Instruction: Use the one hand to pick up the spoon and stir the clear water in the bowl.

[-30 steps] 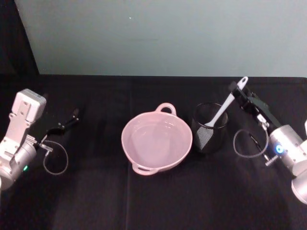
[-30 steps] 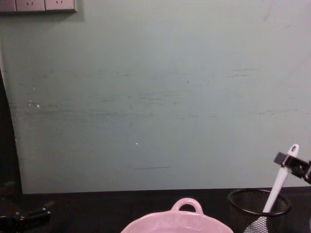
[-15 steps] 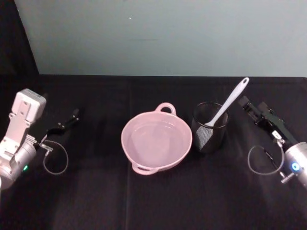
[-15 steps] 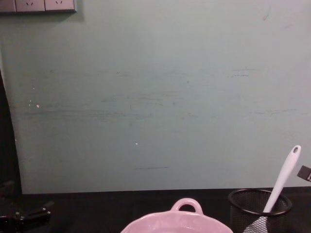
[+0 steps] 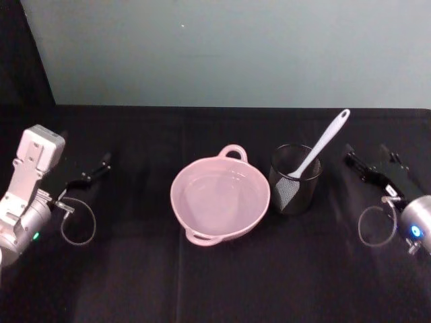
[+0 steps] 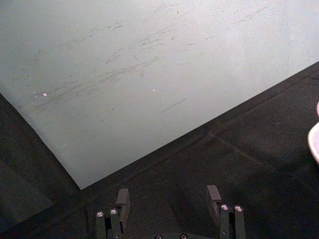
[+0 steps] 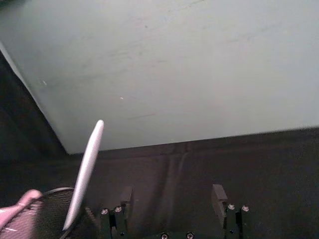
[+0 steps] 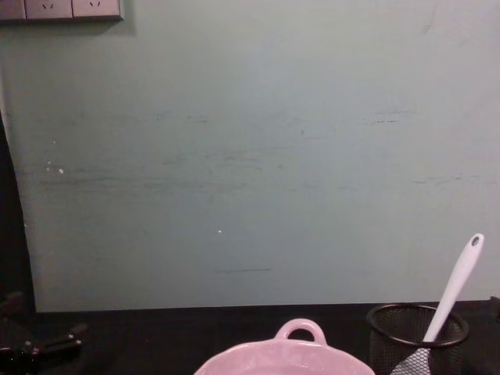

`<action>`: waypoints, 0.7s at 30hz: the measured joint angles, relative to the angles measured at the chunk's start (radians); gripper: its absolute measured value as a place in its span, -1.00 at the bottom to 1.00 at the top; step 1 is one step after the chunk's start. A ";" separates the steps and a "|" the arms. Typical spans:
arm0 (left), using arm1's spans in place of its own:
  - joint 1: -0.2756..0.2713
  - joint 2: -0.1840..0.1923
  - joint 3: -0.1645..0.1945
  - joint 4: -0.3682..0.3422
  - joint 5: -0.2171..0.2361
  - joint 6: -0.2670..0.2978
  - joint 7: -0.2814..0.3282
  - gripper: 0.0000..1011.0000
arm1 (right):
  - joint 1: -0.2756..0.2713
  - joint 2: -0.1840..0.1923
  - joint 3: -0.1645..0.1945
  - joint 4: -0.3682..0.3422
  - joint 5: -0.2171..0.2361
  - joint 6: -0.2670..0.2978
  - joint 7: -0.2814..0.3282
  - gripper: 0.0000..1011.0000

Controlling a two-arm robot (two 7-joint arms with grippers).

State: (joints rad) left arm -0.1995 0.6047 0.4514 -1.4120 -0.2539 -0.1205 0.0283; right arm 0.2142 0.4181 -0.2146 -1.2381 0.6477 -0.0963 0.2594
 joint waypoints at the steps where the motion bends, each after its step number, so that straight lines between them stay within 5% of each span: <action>1: 0.000 0.000 0.000 0.000 0.000 0.000 0.000 1.00 | 0.010 -0.002 -0.007 0.012 -0.020 -0.010 -0.006 0.98; 3: 0.000 0.000 0.000 0.000 0.000 0.000 0.000 1.00 | 0.026 -0.006 -0.020 0.031 -0.058 -0.029 -0.019 0.98; 7: 0.000 0.000 0.000 0.000 0.000 0.000 0.000 1.00 | 0.065 -0.013 -0.077 0.070 -0.219 -0.083 -0.093 0.98; 8: 0.000 0.000 0.000 0.000 0.000 0.000 0.000 1.00 | 0.065 -0.013 -0.077 0.070 -0.219 -0.083 -0.093 0.98; 9: 0.000 0.000 0.000 0.000 0.000 0.000 0.000 1.00 | 0.076 -0.011 -0.112 0.074 -0.322 -0.100 -0.149 0.98; 10: 0.000 0.000 0.000 0.000 0.000 0.000 0.000 1.00 | 0.076 -0.011 -0.112 0.074 -0.322 -0.100 -0.149 0.98; 13: 0.000 0.000 0.000 0.000 0.000 0.000 0.000 1.00 | 0.088 -0.009 -0.155 0.075 -0.455 -0.110 -0.230 0.98; 16: 0.000 0.000 0.000 0.000 0.000 0.000 0.000 1.00 | 0.089 -0.010 -0.168 0.073 -0.515 -0.109 -0.266 0.98; 21: 0.000 0.000 0.000 0.000 0.000 0.000 0.000 1.00 | 0.089 -0.014 -0.170 0.067 -0.550 -0.103 -0.284 0.98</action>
State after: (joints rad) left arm -0.1995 0.6046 0.4514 -1.4120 -0.2539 -0.1205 0.0283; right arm 0.3031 0.4038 -0.3848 -1.1715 0.0973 -0.1992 -0.0250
